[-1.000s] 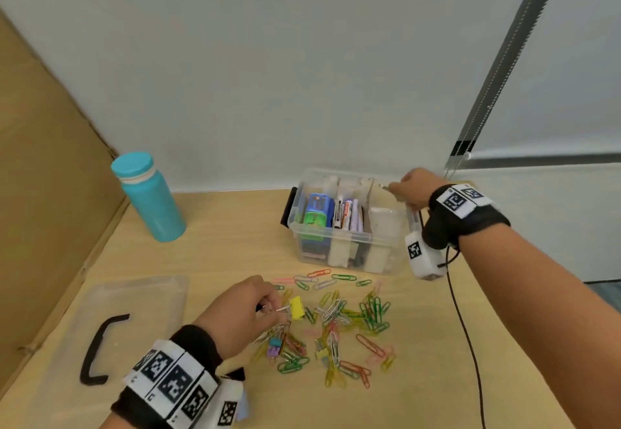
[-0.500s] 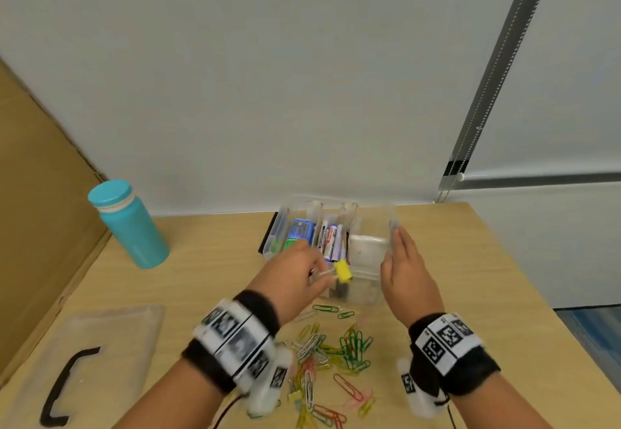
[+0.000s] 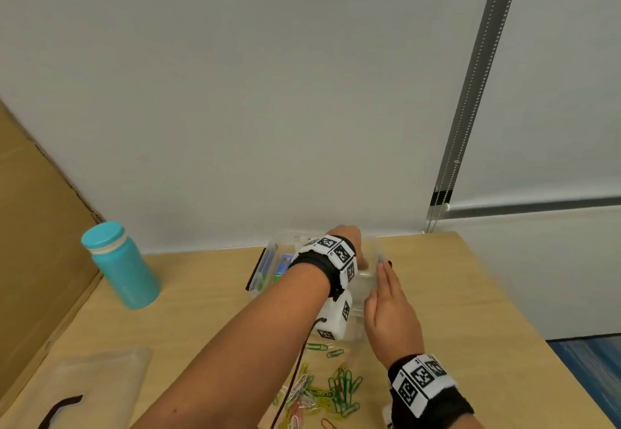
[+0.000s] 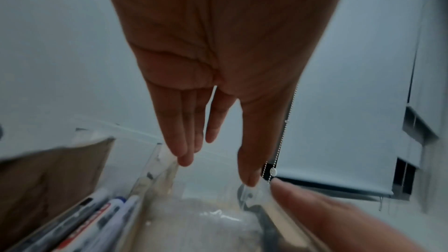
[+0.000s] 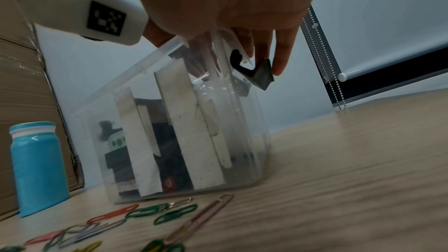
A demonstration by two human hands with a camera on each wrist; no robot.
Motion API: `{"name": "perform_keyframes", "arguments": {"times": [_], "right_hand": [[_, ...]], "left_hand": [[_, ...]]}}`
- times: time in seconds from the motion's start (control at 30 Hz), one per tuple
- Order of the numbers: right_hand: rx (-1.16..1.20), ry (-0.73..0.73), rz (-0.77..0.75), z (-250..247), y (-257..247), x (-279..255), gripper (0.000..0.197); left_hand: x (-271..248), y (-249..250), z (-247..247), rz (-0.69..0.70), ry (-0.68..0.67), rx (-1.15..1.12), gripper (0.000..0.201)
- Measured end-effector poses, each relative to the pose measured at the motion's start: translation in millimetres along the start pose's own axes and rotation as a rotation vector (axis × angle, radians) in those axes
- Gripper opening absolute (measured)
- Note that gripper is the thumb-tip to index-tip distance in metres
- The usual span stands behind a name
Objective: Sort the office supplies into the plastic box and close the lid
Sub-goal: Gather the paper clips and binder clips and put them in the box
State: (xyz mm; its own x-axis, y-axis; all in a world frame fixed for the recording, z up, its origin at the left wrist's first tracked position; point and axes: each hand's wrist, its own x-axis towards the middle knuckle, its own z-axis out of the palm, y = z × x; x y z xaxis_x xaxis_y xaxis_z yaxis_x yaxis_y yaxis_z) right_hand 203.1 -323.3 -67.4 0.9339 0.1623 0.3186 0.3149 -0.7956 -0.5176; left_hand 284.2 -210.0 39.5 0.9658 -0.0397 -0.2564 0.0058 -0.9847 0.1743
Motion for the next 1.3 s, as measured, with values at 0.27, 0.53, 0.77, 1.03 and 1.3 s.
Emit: {"name": "perform_keyframes", "arguments": {"times": [0.27, 0.53, 0.77, 1.03, 1.3], "right_hand": [[-0.005, -0.009, 0.010, 1, 3, 4, 0.057], [-0.095, 0.046, 0.045, 7, 3, -2, 0.056], [-0.107, -0.049, -0.415, 11, -78, -53, 0.034], [-0.179, -0.822, -0.646, 77, -138, -114, 0.037], [-0.224, -0.812, -0.512, 87, -146, -118, 0.023]], "left_hand": [[-80, -66, 5, 0.124, 0.238, -0.329, 0.025], [-192, -167, 55, 0.016, 0.130, -0.315, 0.006], [-237, -215, 139, -0.027, -0.296, -0.143, 0.016], [-250, -240, 160, 0.124, -0.284, -0.193, 0.034], [-248, -233, 156, 0.226, -0.313, -0.027, 0.028]]}}
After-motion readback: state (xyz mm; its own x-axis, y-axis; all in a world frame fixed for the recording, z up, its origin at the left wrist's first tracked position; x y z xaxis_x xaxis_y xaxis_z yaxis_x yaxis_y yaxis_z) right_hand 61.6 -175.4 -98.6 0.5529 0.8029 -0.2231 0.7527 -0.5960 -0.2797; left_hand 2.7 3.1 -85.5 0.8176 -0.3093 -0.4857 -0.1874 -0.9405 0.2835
